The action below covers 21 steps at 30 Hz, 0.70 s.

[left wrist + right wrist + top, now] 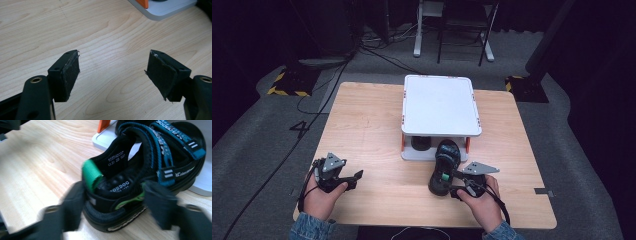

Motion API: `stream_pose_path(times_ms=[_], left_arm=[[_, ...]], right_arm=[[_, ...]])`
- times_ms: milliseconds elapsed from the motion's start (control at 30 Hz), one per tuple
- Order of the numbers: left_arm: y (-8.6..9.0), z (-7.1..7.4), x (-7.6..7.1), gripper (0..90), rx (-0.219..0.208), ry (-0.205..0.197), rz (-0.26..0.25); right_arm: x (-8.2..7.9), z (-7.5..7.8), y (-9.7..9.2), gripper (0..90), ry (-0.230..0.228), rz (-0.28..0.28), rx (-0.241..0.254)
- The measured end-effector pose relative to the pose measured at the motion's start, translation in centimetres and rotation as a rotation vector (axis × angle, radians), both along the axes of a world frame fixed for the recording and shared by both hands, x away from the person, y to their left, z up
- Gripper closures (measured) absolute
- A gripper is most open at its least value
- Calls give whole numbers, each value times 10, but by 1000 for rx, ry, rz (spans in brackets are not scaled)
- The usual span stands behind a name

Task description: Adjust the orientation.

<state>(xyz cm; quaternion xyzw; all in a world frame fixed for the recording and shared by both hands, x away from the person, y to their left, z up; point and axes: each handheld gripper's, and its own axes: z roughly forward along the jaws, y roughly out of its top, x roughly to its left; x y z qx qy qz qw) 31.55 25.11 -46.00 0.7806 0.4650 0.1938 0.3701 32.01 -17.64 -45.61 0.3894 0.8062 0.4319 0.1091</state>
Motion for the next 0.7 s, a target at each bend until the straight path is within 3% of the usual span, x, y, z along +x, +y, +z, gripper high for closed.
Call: stream_pose_path(times_ms=[67, 233, 400, 567, 700], left_arm=[[0, 0, 0, 267, 3, -1, -4], [0, 0, -1, 267, 5, 0, -2], [0, 0, -1, 267, 7, 2, -3], [0, 0, 3, 268, 3, 1, -6], [-5, 0, 8, 268, 1, -2, -19]], right_arm=[[1, 0, -2, 578, 4, 14, 8], [4, 2, -7, 770, -27, 35, -55], [6, 4, -8, 809, -53, 66, -91], [7, 14, -8, 813, -147, 82, -148], [13, 19, -13, 814, -191, 86, -162]])
